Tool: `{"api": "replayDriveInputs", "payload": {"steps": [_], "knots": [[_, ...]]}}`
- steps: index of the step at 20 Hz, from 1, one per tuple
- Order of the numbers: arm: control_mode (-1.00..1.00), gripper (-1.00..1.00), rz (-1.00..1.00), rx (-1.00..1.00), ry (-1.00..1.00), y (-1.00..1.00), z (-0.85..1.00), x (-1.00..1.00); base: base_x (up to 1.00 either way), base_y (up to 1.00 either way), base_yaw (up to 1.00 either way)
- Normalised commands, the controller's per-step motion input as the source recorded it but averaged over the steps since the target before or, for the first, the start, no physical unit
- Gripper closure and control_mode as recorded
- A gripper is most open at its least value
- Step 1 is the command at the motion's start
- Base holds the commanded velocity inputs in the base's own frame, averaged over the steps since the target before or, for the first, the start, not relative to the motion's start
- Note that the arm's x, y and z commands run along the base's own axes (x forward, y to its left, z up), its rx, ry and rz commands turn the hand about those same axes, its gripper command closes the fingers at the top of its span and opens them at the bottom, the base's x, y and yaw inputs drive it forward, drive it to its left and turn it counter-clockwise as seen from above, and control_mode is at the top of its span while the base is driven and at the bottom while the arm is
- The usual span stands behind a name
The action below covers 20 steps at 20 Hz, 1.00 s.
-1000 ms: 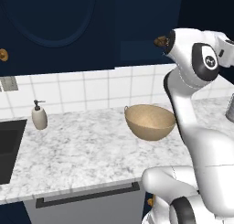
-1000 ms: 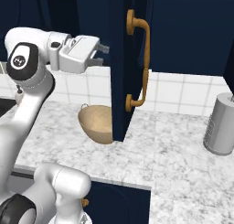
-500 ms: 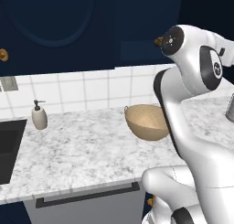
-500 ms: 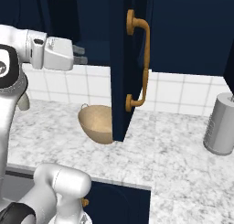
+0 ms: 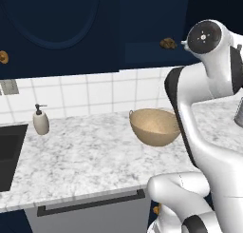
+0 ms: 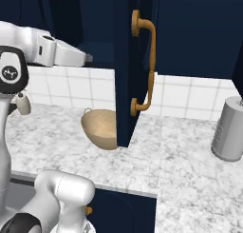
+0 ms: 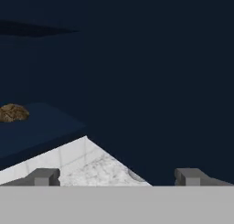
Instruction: Open the cabinet, pick up the bread from the cabinet and place it in the basket. Then move the basket to the dining counter.
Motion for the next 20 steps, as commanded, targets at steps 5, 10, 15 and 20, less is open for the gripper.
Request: {"api": "replayDriveInputs", "payload": {"steps": [5,10,15,20], "knots": [[-1.0,-1.0,0.32,0.06,0.02,0.03,-0.04,0.42,0.0,0.0,0.0],[-1.0,-1.0,0.25,0.03,0.02,0.04,-0.18,0.43,0.0,0.0,0.0],[-1.0,-1.0,0.21,0.02,0.01,0.0,-0.17,0.32,0.0,0.0,0.0],[-1.0,-1.0,0.03,0.0,0.02,0.0,-0.02,0.27,0.0,0.0,0.0]]}}
